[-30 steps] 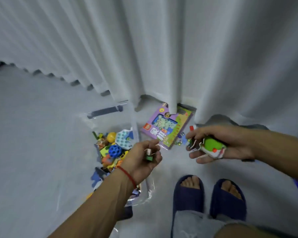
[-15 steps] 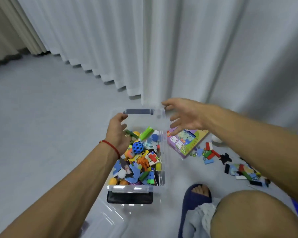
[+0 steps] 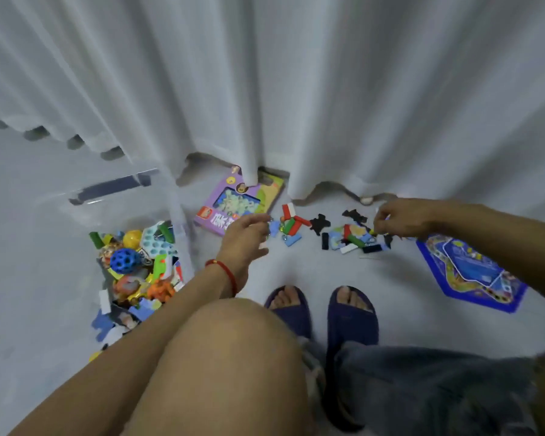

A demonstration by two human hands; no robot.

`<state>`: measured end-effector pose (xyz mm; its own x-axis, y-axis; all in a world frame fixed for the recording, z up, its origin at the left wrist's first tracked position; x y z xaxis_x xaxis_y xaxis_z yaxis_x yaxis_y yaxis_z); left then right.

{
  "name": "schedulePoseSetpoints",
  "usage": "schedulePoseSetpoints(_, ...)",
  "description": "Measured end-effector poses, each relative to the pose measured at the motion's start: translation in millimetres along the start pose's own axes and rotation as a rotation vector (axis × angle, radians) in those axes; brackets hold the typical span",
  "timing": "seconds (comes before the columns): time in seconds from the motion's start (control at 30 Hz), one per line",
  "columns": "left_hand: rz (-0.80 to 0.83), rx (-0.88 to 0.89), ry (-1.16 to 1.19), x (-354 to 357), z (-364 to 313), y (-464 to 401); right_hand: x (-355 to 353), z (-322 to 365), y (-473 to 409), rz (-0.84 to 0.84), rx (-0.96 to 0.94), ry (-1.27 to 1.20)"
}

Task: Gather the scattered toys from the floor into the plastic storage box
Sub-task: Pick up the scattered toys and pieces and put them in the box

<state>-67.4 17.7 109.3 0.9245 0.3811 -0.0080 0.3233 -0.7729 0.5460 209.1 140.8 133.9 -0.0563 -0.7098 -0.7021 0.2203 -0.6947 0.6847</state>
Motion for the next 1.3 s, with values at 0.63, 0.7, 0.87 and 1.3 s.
schedulePoseSetpoints(0.63,0.38,0.697,-1.223,286,46,-211,19,-249,-183,-0.765,0.151,-0.607)
schedulePoseSetpoints(0.7,0.331,0.841,-1.319,306,36,-227,27,-258,-191,-0.721,0.153,-0.609)
schedulePoseSetpoints(0.87,0.279,0.99,-1.402,323,26,-249,61,-240,-204,-0.698,0.09,-0.394)
schedulePoseSetpoints(1.3,0.459,1.01,-1.21,388,54,-240,54,-241,-231,-0.56,0.009,0.132)
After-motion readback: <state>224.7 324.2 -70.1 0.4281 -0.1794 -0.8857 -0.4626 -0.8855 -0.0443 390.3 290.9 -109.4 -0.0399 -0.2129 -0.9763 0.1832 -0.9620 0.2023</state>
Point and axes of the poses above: each hand's wrist, its own y-axis away from the middle knuckle, its own x-axis out of the palm, z = x × y, the point moved 10 cm from there along -y, towards the middle knuckle, and after that the axes turned 1 degree about -x, right-handed, at the moved point
